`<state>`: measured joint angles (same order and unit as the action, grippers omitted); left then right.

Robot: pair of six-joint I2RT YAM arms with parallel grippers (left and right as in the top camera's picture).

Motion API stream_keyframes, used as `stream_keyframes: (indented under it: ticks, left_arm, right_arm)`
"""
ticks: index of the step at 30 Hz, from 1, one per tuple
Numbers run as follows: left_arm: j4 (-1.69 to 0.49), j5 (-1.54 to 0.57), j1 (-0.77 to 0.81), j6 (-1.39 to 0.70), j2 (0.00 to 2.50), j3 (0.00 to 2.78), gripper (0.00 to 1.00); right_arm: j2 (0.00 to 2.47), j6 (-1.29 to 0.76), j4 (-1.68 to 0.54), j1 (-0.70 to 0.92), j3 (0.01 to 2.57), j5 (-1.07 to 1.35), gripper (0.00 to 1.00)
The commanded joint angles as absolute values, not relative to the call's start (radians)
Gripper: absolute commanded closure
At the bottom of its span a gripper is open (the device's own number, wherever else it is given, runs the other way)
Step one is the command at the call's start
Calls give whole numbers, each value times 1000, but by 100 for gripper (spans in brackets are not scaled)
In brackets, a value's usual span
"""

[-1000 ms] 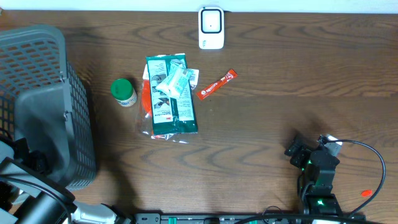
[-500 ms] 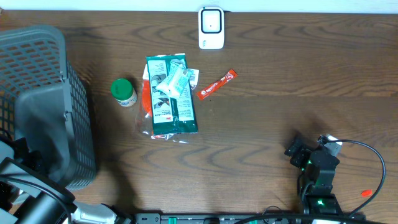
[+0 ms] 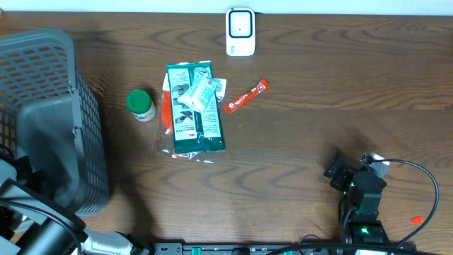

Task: Scan the item barcode
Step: 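Close the left gripper on the top of the orange snack packet, then lift the orange packet out of the basket with the left gripper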

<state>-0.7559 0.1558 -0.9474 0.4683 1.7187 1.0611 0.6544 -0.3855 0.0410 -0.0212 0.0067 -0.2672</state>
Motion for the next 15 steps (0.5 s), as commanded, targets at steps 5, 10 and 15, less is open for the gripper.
stream_keyframes:
  ticks: [5, 10, 15]
  left_arm:
    - [-743, 141, -860, 435, 1697, 1097, 60]
    - [-726, 141, -806, 435, 1671, 1098, 65]
    - [-714, 141, -775, 435, 1655, 1098, 65]
  right_arm:
    - [655, -376, 45, -19, 6, -287, 1]
    - [655, -376, 46, -19, 6, -287, 1]
    - [655, -377, 47, -19, 6, -288, 1]
